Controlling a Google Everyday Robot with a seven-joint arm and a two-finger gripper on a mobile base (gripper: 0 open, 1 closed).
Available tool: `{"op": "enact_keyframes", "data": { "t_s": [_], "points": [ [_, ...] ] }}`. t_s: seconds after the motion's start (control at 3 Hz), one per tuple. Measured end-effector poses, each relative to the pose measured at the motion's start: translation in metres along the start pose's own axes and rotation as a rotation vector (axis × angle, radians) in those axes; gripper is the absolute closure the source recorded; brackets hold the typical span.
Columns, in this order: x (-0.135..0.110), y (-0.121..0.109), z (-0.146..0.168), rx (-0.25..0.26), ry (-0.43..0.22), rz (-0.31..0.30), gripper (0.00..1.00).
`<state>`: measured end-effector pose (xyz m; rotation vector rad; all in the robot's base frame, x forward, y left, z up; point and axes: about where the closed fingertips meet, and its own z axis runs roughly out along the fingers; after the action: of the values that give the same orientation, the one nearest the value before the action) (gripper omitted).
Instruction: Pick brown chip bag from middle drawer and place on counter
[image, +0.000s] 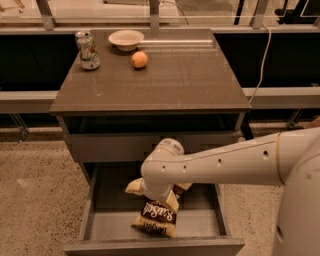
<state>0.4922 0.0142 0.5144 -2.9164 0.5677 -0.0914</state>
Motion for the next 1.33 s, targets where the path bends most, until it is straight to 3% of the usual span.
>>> {"op": "enact_keyframes", "data": {
  "t_s": [0.33,0.67,1.33],
  "points": [
    [0.013,-0.029,0.052,-0.032,0.018,-0.009,0.0],
    [0.024,-0.041,0.096,-0.108,0.02,0.001,0.02],
    [0.023,-0.026,0.136,-0.218,-0.023,-0.004,0.48]
  ]
}}
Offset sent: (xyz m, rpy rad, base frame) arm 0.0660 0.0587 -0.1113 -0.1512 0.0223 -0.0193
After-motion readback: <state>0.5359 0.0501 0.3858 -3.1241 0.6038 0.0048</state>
